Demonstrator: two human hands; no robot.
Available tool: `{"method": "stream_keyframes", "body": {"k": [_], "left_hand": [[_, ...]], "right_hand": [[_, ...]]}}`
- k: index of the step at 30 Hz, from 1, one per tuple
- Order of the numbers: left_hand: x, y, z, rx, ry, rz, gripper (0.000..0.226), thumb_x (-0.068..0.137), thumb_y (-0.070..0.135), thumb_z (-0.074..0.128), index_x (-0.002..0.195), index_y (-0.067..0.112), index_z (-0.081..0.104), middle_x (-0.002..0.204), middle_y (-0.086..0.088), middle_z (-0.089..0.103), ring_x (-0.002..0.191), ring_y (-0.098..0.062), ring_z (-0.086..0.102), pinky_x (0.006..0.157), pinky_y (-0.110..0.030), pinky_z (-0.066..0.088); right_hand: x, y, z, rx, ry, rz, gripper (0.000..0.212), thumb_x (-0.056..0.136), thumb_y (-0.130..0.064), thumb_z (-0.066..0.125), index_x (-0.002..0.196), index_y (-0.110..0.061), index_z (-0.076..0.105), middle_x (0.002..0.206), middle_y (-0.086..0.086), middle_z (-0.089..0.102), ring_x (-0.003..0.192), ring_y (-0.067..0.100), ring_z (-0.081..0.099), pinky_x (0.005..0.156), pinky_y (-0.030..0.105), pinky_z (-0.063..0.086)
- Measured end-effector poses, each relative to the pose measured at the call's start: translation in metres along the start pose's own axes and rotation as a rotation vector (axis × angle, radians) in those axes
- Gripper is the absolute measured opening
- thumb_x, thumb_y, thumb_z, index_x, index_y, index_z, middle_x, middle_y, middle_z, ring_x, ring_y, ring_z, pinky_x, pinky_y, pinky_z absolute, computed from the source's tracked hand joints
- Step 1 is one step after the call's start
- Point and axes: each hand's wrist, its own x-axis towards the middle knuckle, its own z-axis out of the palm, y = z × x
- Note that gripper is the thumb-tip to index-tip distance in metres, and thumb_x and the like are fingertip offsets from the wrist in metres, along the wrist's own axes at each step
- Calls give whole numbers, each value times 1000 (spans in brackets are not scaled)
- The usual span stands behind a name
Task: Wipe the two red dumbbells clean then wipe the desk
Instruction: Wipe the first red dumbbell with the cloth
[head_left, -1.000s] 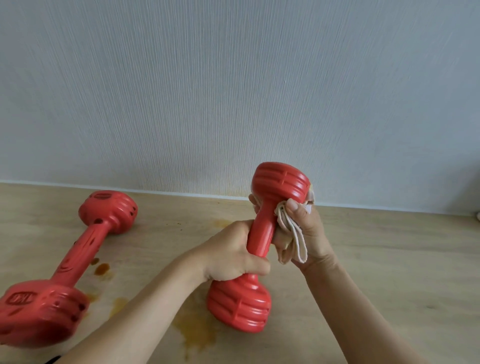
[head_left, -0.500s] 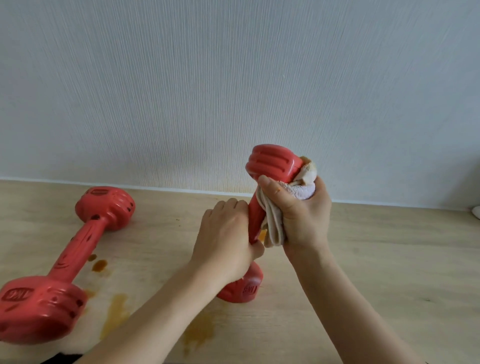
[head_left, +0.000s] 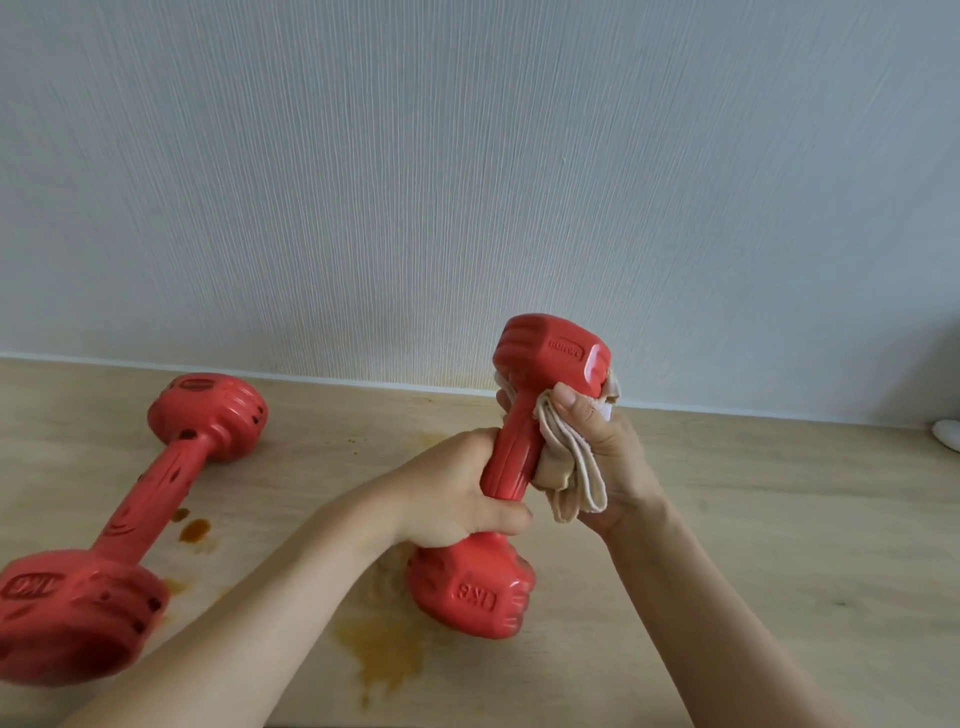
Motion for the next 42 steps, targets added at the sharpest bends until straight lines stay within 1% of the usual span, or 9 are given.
{"method": "stream_keyframes", "body": {"k": [4,8,11,14,17,22,33,37,42], "left_hand": [[-6,5,-3,231,137,-118,43,69,46,75,98,21,55,90,8,58,85,-14,60,83,-39,51],[-17,10,9,590,470,-124,43,68,63,66,90,28,56,85,15,50,86,-7,50,71,-27,38],[-14,6,11,482,509,-70,36,70,57,68,84,24,62,81,10,51,80,-9,49,63,-24,33],[-13,4,8,412,498,-30,33,70,53,71,82,22,65,79,9,53,76,-8,50,59,-19,33],[-13,4,6,390,485,16,30,71,48,72,85,23,67,78,10,54,76,-8,52,63,-19,38],[-17,4,1,223,350,42,18,71,42,75,80,37,60,79,17,60,76,4,57,65,-10,41],[-21,3,6,115,313,52,23,75,30,75,75,40,55,74,20,62,72,13,57,63,-4,38],[-19,0,10,85,353,29,17,72,26,77,77,30,61,75,10,66,69,3,59,63,-12,39],[-19,3,18,-31,411,-20,18,71,24,79,81,17,67,65,7,65,57,2,59,59,-14,42]], "right_hand": [[-1,-2,1,-76,63,-32,56,47,-47,90,85,-9,75,91,23,49,54,27,51,54,34,41],[0,1,4,-29,171,-51,60,43,-41,92,83,-1,72,91,28,52,55,30,54,56,38,44],[1,4,6,-31,246,-14,71,45,-38,90,96,6,67,97,31,53,59,32,55,45,31,47],[-1,1,13,-54,152,40,56,53,-35,89,91,1,71,94,25,61,77,36,56,68,43,44],[-5,-3,17,-48,75,69,33,71,-22,72,87,5,65,71,13,66,65,27,65,59,31,54],[-10,-6,19,-117,-54,100,27,71,-18,72,93,-2,67,92,20,61,78,31,65,61,34,54],[-28,-19,29,-554,107,-38,38,71,-28,72,83,7,66,62,13,67,47,22,63,45,28,51],[-32,-26,29,-815,142,-92,51,65,-42,73,78,6,66,70,21,69,59,27,66,62,44,56],[-43,-40,12,-1135,118,-32,32,75,-34,77,87,-5,68,76,6,70,64,15,66,63,29,53]]}}
